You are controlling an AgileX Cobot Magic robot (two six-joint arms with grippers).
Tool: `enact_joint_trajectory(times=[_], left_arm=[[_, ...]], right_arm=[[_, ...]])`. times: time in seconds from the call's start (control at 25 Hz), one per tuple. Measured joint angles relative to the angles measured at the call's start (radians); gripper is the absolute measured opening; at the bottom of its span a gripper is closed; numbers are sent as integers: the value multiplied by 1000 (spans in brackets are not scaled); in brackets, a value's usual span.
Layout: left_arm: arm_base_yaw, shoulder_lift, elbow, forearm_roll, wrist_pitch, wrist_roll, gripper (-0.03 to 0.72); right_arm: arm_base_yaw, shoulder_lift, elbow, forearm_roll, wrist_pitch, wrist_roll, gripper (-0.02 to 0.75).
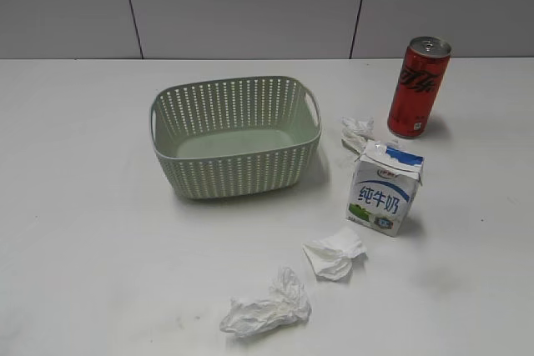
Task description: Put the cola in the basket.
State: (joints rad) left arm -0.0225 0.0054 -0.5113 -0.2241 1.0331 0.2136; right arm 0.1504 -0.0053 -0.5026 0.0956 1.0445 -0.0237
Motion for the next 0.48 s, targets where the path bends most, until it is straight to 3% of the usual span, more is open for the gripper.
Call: enact_joint_trajectory(times=[0.48], left_arm=[[0,0,0,0,0,0,232]], right_arm=[[0,0,-1,-2,-3,-1,590]])
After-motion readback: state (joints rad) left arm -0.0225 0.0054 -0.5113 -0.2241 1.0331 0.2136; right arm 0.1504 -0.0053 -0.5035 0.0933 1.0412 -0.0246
